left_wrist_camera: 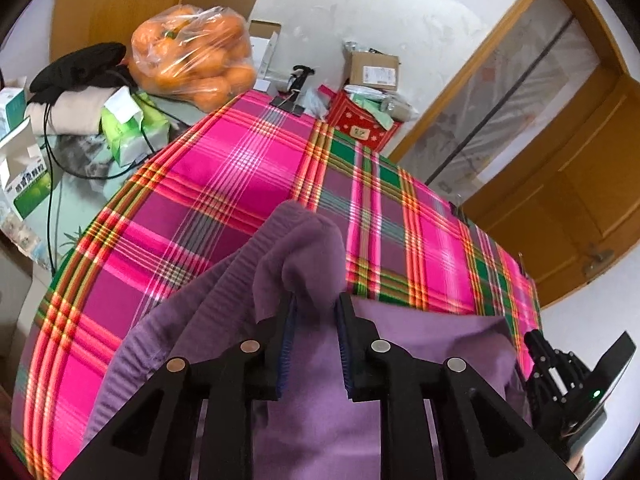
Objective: Fold clothes
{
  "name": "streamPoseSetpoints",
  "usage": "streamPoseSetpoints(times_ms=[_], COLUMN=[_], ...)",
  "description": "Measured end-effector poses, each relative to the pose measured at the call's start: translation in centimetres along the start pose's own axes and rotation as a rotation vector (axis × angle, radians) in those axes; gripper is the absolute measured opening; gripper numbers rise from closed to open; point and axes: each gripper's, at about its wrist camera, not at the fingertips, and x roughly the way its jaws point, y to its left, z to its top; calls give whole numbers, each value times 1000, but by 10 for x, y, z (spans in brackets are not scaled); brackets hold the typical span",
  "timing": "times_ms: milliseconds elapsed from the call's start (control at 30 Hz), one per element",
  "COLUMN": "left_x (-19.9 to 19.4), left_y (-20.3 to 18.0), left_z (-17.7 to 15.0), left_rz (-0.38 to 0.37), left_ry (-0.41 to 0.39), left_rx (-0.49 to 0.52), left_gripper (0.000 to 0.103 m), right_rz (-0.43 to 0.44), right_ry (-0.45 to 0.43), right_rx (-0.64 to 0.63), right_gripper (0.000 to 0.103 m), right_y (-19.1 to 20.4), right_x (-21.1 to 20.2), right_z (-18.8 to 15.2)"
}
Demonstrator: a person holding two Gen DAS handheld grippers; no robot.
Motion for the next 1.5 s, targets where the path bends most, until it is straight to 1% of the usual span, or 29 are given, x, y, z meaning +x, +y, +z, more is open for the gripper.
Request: streamPoseSetpoints(times_ms=[100,167,300,400,500,567,667,733,800,867,933,1033,1067,1133,1167,1200,1233,1300,1367,1500], left_x=[-16,-25,-40,-48,-48,-45,-39,-34,-29,-23,-18,-9,-6,0,3,5,7,10,14,21], left_y=[-9,-19,-43,-66,-88,-104,-125,-137,-147,-156,-160,-163,-164,-167,-167,-166,-165,-165,-165,-164], left_z=[-8,-15,-35,-53,-71,-82,-97,-105,-111,-117,-121,-126,-128,-131,-132,-134,-135,-137,-140,-144], left_rz=[-13,-33,-99,-149,-191,-217,-248,-252,-249,-247,-242,-232,-229,-223,-220,-217,-214,-208,-203,-195], left_ry=[-15,-8,15,34,78,117,155,170,184,198,212,233,240,254,261,267,271,277,283,302], left_rx=[44,72,137,200,257,292,335,359,372,385,390,393,394,396,394,389,386,385,384,384], left_gripper=[23,23,24,26,29,30,30,30,30,30,30,30,30,30,30,30,30,30,30,30], right_rz=[38,61,86,91,98,92,107,122,123,142,122,14,-41,-82,-69,-57,-54,-65,-66,-65], right_ry=[-14,-26,-27,-7,35,62,92,116,126,127,139,178,191,194,185,177,177,180,177,146], right_rx=[41,78,169,208,225,232,275,308,312,304,263,154,120,115,132,150,167,192,215,278], right_gripper=[11,14,23,24,34,35,42,44,46,46,48,48,48,47,42,28,23,8,4,3], right_y=[-20,-36,-66,-84,-99,-107,-118,-127,-128,-127,-121,-108,-104,-104,-107,-110,-113,-121,-129,-150], right_x=[-24,-40,-68,-82,-92,-98,-102,-103,-105,-106,-104,-94,-90,-86,-85,-85,-84,-80,-78,-76], right_z=[-10,-17,-42,-67,-97,-120,-151,-173,-188,-200,-206,-210,-212,-212,-211,-209,-209,-204,-200,-191])
